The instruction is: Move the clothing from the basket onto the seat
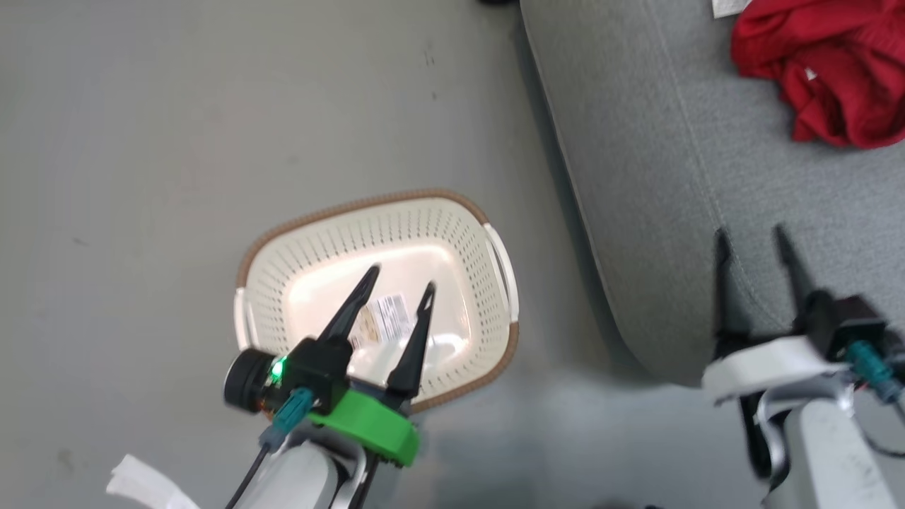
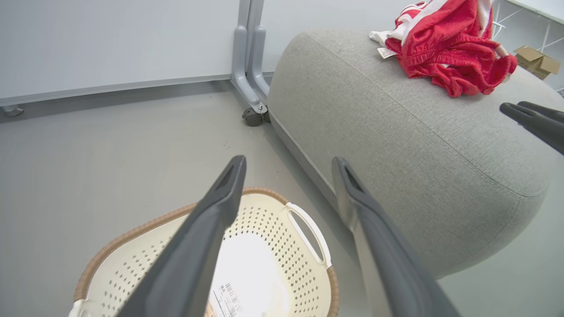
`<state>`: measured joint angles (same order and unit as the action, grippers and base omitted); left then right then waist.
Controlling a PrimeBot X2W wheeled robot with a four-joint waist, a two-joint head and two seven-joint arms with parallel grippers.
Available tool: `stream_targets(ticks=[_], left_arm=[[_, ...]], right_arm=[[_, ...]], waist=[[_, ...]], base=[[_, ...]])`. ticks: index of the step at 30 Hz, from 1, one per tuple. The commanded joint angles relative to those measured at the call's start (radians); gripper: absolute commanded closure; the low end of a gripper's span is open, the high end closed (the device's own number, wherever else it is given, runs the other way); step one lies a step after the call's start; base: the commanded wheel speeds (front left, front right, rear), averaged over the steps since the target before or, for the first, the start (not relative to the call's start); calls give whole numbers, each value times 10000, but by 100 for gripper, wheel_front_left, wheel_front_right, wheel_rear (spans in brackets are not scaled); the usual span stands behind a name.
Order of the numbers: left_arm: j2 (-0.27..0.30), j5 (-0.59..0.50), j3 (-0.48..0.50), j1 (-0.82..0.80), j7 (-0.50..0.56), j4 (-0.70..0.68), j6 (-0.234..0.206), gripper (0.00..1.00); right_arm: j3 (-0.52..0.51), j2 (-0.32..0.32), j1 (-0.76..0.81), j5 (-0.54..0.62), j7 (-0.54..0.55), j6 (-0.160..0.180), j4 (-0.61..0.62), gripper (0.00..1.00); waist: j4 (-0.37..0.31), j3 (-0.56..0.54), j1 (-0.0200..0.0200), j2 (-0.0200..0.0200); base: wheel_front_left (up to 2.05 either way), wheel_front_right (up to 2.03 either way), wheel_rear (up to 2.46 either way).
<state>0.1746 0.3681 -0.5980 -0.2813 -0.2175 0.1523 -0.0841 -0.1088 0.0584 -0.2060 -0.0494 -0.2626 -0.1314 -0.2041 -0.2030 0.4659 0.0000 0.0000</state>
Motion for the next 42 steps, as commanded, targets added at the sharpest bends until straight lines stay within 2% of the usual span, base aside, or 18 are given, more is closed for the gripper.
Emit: stream_targets(ticks=[1, 5, 10, 18, 28, 42], left_arm=[[-28, 152, 172, 393, -186, 258, -90, 0], [-188, 368, 815, 1108, -460, 727, -326, 0], [-318, -146, 2201, 2179, -474, 112, -485, 0], [-641, -1092, 3975, 3612, -478, -930, -106, 0], [-978, -1907, 4828, 4970, -481, -1078, 829, 0], [-1208, -2354, 5251, 5173, -480, -879, 1202, 0]], right_arm=[[310, 42, 441, -186, -33, 14, -58, 0], [1162, -18, 1221, -471, -33, 14, -148, 0], [1671, -58, 1897, -540, -33, 14, -30, 0], [1608, -64, 2343, -529, -33, 14, 643, 0], [1340, -67, 3054, -552, -33, 14, 818, 0], [1296, -66, 3435, -496, -33, 14, 744, 0]], waist=[[729, -2290, 0, 0], [1252, -3341, 0, 0], [1718, -4396, 0, 0], [1861, -5156, 0, 0], [1664, -5780, 0, 0], [1524, -5987, 0, 0]], base=[[0, 0, 0], [0, 0, 0], [0, 0, 0], [0, 0, 0], [0, 0, 0], [0, 0, 0]])
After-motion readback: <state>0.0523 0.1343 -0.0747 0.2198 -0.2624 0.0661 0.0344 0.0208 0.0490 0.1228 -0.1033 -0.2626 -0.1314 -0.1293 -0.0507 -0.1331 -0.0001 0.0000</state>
